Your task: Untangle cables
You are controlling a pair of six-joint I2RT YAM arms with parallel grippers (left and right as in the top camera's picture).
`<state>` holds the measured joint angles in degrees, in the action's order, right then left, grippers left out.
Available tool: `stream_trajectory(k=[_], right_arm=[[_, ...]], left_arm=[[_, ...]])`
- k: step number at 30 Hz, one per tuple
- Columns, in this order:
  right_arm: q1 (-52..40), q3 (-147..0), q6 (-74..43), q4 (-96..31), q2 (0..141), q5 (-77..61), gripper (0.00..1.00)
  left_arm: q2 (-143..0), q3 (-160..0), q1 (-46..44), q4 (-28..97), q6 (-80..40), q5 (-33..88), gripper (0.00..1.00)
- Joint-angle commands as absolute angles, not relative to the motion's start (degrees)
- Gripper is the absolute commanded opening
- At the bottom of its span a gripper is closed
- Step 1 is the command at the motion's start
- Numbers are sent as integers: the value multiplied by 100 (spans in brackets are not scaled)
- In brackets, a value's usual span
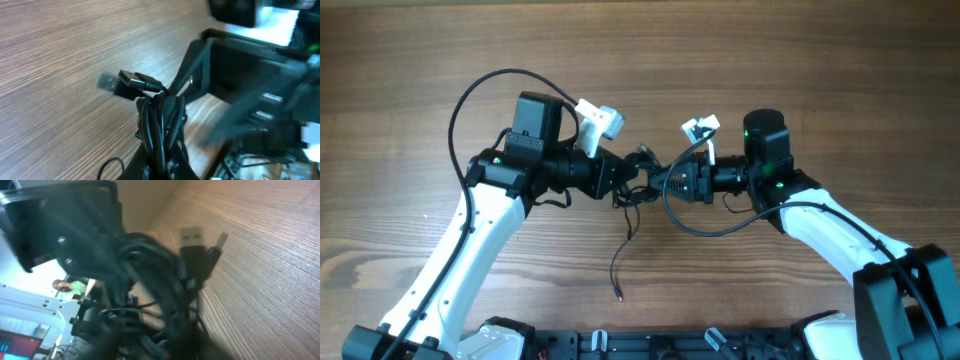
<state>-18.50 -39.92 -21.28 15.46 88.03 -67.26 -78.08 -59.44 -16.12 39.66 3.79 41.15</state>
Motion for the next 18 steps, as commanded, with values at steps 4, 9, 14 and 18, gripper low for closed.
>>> stream_trajectory(k=[4, 9, 14, 18], right_arm=[[-1820, -4040, -2121, 1581, 8829, -6722, 100], [-2322, -4040, -2285, 1581, 8829, -5605, 100], [-3083, -4040, -2600, 1588, 8829, -3577, 98], [-3166, -4040, -2871, 1844, 8829, -3286, 97]], left_arm=[[-7846, -5996, -1586, 3559, -2738, 1623, 4], [-7846, -5996, -1588, 3404, -5424, 1039, 4], [-7846, -5996, -1588, 3575, -6139, 1039, 4], [-7846, -5996, -1612, 3710, -6971, 1100, 4]])
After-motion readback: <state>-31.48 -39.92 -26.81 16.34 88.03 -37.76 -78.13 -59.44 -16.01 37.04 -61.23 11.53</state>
